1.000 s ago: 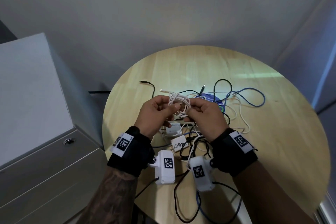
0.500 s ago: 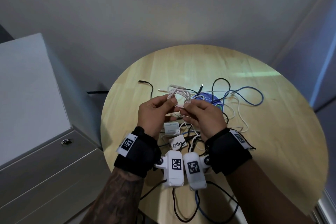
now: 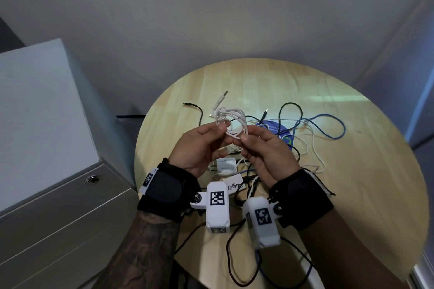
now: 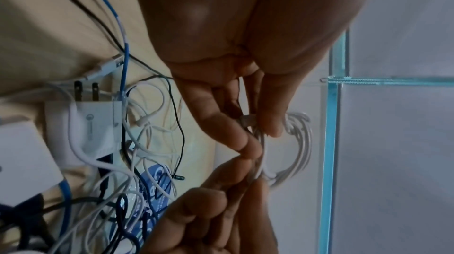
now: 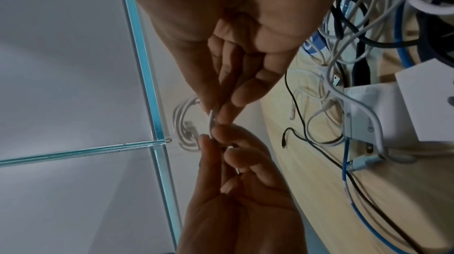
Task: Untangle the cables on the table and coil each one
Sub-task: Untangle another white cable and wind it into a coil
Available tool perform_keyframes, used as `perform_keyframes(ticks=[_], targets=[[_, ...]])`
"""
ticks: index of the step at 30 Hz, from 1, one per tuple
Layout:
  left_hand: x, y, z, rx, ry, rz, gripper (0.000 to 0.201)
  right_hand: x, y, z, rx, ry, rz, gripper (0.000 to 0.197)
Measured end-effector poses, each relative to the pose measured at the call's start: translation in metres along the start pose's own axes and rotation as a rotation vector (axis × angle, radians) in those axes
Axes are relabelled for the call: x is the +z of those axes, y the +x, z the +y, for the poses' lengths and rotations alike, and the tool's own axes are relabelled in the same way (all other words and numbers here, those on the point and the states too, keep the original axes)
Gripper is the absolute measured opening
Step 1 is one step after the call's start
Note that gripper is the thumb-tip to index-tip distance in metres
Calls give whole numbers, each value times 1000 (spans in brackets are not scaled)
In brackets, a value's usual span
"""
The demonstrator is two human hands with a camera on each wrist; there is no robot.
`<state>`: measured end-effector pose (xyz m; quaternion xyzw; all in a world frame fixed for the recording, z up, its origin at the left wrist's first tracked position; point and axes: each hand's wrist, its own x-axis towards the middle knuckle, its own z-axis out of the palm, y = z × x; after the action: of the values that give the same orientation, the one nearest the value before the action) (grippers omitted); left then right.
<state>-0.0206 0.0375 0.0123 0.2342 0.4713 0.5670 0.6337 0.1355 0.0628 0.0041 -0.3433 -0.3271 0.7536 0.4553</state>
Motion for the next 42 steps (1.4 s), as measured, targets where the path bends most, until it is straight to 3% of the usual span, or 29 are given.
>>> perform_keyframes(ticks=[7, 19, 30, 35, 39, 42], targets=[[1, -2, 2, -62, -138, -110, 21, 0, 0, -1, 80, 139, -67, 18], [5, -3, 2, -74, -242, -108, 18, -1, 0, -10, -162, -95, -171, 27], [6, -8, 5, -210, -268, -182, 22, -9, 1, -10, -53, -45, -283, 43], [3, -8, 6, -140, -116, -143, 22, -9, 3, -9, -160, -252, -204, 38], [-3, -7, 2, -6, 220, -50, 15, -12, 8, -15, -148, -311, -134, 61], [-4, -9, -1, 18, 437, -88, 18, -13, 6, -22, -192, -482, -140, 79]])
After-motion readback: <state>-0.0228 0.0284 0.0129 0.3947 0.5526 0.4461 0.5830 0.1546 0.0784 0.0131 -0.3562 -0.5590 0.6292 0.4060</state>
